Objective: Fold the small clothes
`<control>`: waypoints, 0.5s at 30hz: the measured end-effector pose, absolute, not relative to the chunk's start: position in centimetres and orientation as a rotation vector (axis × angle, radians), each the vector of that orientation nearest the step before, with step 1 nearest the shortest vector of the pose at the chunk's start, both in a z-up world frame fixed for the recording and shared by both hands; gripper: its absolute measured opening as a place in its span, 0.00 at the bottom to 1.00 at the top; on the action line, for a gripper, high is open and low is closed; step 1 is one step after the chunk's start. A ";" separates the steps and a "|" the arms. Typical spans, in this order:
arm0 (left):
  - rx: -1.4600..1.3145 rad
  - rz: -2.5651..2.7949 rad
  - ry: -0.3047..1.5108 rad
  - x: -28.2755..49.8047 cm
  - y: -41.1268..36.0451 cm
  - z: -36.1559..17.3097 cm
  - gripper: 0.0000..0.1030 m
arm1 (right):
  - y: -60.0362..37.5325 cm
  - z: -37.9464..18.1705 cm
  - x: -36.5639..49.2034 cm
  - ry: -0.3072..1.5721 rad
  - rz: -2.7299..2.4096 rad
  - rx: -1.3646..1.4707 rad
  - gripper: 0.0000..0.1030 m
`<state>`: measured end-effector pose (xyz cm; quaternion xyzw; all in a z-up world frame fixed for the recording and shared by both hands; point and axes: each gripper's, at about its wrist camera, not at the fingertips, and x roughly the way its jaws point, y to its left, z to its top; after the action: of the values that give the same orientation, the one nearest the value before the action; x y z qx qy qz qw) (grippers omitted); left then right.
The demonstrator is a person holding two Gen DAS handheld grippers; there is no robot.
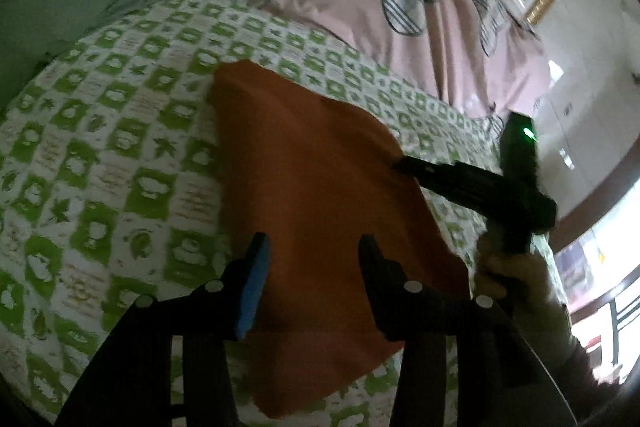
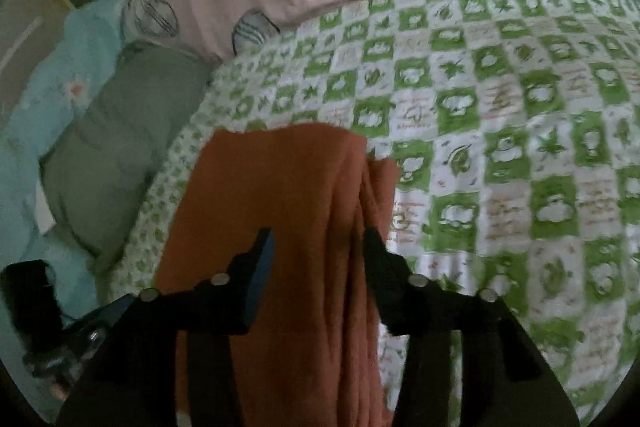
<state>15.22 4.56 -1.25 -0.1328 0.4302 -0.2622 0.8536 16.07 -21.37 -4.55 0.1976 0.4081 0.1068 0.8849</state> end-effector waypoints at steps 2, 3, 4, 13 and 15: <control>-0.264 -0.566 0.921 15.0 3.8 -1.7 0.43 | -21.1 -5.0 16.4 0.860 0.210 0.415 0.18; -0.256 -0.572 0.927 14.8 3.6 -1.9 0.42 | -21.2 -4.8 16.2 0.851 0.209 0.422 0.13; -0.248 -0.581 0.933 14.7 3.5 -2.1 0.41 | -21.5 -4.2 15.7 0.818 0.230 0.445 0.12; -0.223 -0.628 0.978 14.7 2.2 -4.1 0.41 | -24.1 -5.3 14.3 0.784 0.149 0.485 0.09; -0.215 -0.621 0.992 14.8 1.7 -4.9 0.40 | -24.5 -7.7 15.2 0.837 0.135 0.515 0.09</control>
<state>14.77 1.69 -4.90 -0.1014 0.4675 -0.2925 0.8280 15.18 -24.55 -7.66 0.2471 0.4017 0.0648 0.8794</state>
